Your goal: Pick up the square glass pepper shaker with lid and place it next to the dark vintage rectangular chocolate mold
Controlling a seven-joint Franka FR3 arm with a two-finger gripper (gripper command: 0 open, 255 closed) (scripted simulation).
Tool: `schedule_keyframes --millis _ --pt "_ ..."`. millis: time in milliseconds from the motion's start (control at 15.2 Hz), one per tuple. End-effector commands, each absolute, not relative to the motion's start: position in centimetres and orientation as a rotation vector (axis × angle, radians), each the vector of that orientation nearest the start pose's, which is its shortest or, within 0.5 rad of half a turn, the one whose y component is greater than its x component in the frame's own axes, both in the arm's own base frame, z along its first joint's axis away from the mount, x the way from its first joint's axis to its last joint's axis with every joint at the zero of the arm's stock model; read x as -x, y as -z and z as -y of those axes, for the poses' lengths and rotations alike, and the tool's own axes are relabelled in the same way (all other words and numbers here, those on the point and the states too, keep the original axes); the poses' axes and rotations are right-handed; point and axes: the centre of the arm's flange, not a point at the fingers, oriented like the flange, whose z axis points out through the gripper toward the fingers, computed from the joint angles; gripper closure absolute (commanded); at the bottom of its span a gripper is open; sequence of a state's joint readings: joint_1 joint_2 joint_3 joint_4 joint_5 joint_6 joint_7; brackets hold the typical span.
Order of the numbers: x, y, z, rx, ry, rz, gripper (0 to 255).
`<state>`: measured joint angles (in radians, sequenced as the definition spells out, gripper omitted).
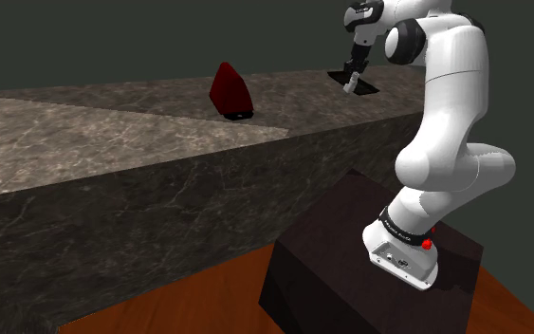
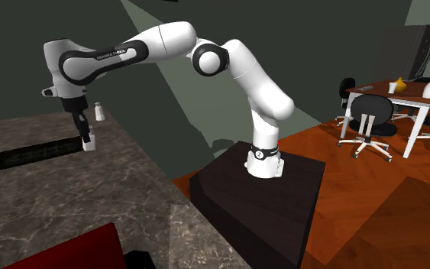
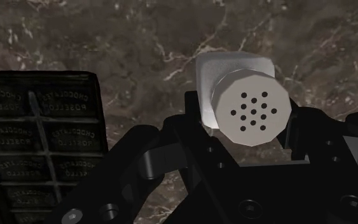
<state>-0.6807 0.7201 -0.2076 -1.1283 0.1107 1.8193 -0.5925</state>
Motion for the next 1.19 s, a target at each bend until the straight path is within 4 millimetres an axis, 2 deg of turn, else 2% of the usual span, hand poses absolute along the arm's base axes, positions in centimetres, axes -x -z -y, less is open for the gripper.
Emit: schedule_keyframes --millis 0,330,858,924,1122 --pt "-51.2 -37.6 54.4 3.123 -0.049 -0.432 255" --pt "-51.2 -34.9 54.4 3.123 -0.049 -0.432 255" --pt "-51.2 -34.9 54.4 3.123 -0.049 -0.432 255" --pt "-51.2 -34.9 54.4 3.123 -0.049 -0.432 0" --pt "-51.2 -34.9 54.4 3.123 -0.049 -0.432 0"
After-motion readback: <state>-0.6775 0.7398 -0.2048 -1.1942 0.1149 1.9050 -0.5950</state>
